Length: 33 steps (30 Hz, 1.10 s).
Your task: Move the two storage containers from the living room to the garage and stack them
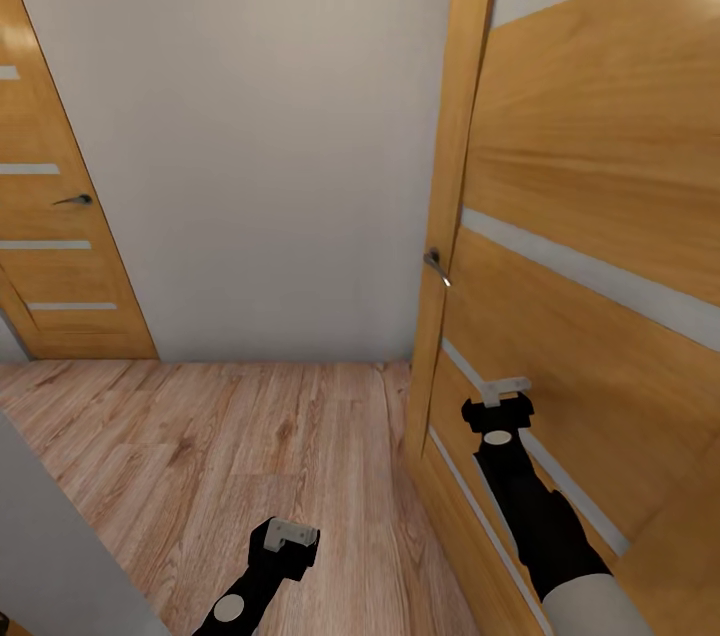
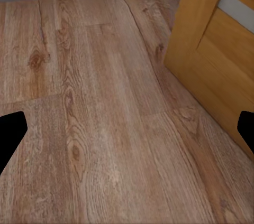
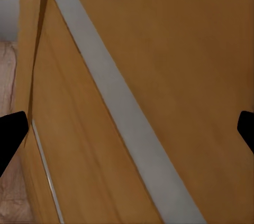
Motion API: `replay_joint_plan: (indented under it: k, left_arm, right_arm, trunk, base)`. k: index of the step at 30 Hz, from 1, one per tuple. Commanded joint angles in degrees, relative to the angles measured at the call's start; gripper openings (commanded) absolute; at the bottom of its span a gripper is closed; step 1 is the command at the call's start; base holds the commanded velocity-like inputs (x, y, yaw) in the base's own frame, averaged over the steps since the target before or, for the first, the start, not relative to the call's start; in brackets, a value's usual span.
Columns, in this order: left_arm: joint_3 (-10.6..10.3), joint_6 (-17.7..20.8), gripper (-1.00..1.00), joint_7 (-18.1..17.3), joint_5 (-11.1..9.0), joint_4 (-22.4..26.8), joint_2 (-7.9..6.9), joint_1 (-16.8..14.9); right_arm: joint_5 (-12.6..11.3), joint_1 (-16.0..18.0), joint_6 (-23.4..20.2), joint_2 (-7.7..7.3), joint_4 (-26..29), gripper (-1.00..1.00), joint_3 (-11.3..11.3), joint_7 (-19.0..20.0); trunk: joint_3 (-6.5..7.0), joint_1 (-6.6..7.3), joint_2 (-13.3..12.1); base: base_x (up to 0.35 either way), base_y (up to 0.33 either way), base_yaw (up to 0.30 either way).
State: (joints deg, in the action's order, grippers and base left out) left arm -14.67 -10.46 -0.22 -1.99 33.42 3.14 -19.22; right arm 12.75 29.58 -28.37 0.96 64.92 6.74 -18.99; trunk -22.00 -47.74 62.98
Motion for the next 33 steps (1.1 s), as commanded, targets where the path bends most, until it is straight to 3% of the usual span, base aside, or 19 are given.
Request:
replay_joint_plan:
  k: [1, 10, 33]
  left_arm:
    - [-0.1, -0.2, 1.00, 0.0, -0.2, 0.0, -0.02, 0.0]
    - [-0.1, -0.2, 1.00, 0.0, -0.2, 0.0, -0.02, 0.0]
    - [-0.1, -0.2, 1.00, 0.0, -0.1, 0.0, 0.02, 0.0]
  right_arm:
    - [0.9, 0.0, -0.7, -0.04, -0.1, 1.00, -1.5, -1.0]
    - [1.0, 0.0, -0.6, 0.00, -0.7, 1.00, -3.8, -3.4]
    - [1.0, 0.0, -0.6, 0.11, -0.8, 1.00, -4.0, -3.4]
  trunk:
    - [-0.07, 0.00, 0.0]
    - [-0.07, 0.00, 0.0]
    - [-0.07, 0.00, 0.0]
  base:
    - [0.000, 0.000, 0.000]
    - [0.106, 0.000, 0.000]
    - [0.054, 0.000, 0.000]
